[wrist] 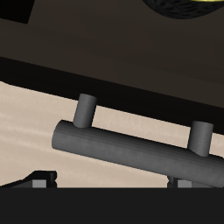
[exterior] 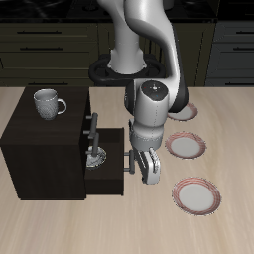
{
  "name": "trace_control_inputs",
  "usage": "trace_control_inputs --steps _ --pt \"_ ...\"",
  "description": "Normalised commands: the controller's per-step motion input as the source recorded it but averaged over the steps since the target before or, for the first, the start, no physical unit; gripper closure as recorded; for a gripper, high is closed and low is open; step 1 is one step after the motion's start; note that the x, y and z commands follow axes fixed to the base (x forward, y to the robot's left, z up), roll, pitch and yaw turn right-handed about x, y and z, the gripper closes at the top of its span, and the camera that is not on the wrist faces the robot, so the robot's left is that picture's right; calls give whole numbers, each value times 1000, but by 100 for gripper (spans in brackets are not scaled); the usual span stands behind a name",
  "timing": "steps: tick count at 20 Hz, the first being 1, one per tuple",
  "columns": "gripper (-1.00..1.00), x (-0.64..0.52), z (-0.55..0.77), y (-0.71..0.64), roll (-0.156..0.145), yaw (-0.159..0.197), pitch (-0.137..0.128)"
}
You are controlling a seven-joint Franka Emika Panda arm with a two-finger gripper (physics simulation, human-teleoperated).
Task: Close the bottom drawer
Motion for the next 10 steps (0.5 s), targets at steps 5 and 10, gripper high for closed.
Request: trace_control_inputs --steps 5,10 --pt "-100 53 150 -298 -37 20 -24" --pt "-100 122 33 -299 -39 34 -29"
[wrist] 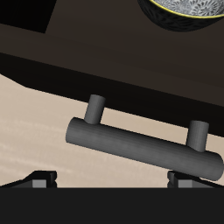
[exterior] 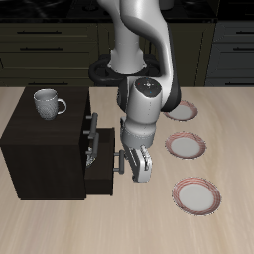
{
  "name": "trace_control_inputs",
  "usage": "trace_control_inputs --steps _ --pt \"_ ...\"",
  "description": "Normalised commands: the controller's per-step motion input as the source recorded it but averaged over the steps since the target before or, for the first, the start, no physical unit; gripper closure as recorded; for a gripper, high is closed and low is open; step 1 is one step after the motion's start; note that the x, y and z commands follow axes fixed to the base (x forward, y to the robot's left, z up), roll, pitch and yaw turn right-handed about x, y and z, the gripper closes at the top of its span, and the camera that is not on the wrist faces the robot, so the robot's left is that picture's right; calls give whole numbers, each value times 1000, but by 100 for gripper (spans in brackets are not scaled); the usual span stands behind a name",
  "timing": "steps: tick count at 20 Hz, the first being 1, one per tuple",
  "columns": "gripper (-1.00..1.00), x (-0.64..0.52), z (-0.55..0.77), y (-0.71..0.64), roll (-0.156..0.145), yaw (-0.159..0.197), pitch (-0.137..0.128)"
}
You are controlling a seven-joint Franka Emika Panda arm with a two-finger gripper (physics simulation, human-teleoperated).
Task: Close the bottom drawer
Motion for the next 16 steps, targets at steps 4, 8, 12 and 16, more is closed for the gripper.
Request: trace_control_inputs --steps 4,8,12,16 --pt "-100 177 -132 -355 -37 22 13" --pt "-100 267 -262 -496 -81 66 19" --pt "-100 154 -86 -247 -22 104 -28" --pt "-100 97 1 -419 -63 101 -34"
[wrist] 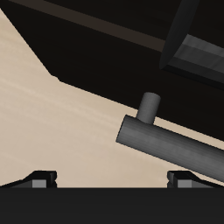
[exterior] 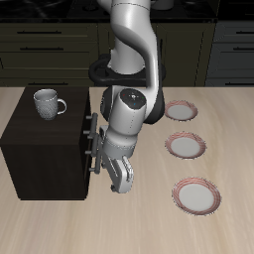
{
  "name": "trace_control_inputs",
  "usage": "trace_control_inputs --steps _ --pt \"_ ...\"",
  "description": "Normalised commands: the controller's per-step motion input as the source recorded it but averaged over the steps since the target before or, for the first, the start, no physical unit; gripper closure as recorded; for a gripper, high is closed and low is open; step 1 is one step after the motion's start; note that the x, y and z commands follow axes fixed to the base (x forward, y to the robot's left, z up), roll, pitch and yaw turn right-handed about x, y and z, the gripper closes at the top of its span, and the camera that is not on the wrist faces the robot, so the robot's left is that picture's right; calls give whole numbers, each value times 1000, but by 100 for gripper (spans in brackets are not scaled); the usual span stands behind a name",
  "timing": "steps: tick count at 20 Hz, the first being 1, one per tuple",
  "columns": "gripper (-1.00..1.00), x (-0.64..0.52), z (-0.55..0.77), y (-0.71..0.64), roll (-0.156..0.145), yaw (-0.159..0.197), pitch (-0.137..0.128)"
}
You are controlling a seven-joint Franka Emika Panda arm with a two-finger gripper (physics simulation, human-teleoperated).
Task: Close the bottom drawer
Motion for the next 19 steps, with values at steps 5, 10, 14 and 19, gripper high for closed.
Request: trace_control_inputs --steps 5,10,14,19 --pt "-100 105 48 -550 -74 88 -30" --pt "-100 33 88 -596 -94 85 -42" --pt "-100 -13 68 -500 -71 53 -18" --pt "-100 4 181 -469 -76 90 -49"
